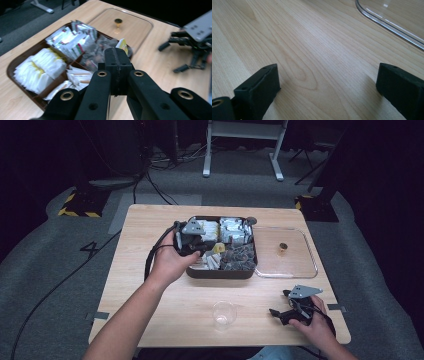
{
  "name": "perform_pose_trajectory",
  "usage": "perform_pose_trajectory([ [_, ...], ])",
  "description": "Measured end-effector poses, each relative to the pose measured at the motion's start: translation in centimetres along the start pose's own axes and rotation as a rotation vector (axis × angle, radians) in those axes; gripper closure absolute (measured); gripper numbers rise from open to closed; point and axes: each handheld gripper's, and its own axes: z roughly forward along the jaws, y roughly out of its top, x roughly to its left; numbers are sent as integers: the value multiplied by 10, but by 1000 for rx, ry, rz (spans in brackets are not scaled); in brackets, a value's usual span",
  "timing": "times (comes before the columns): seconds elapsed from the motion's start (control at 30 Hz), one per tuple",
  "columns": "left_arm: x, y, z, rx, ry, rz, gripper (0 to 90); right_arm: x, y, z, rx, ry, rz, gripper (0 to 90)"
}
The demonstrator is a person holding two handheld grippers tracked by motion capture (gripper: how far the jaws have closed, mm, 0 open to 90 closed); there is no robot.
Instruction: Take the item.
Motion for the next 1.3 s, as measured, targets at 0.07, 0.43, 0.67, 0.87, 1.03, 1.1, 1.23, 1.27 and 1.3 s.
perform_pose_trajectory([
  [0.07,-8,-3,-4,-3,-16,13,900,0,0,0,0,3,1,50],
  [0.43,-46,-26,-11,2,-107,72,900,0,0,0,0,6,-1,50],
  [0.67,-65,-48,-12,-42,-171,93,900,0,0,0,1,7,-3,51],
  [0.87,-81,-65,-12,-85,-191,106,900,1,0,0,2,11,-8,51],
  [1.03,-91,-77,-6,-100,-205,105,900,1,0,0,1,11,-7,51],
  [1.1,-94,-80,-4,-100,-211,106,900,1,0,0,1,11,-7,50],
  [1.23,-98,-85,0,-100,-212,111,900,1,0,0,0,11,-5,50],
  [1.27,-99,-86,0,-99,-213,112,900,1,0,0,0,11,-5,51],
  [1.3,-100,-87,2,-102,-217,112,900,1,0,0,0,11,-5,51],
])
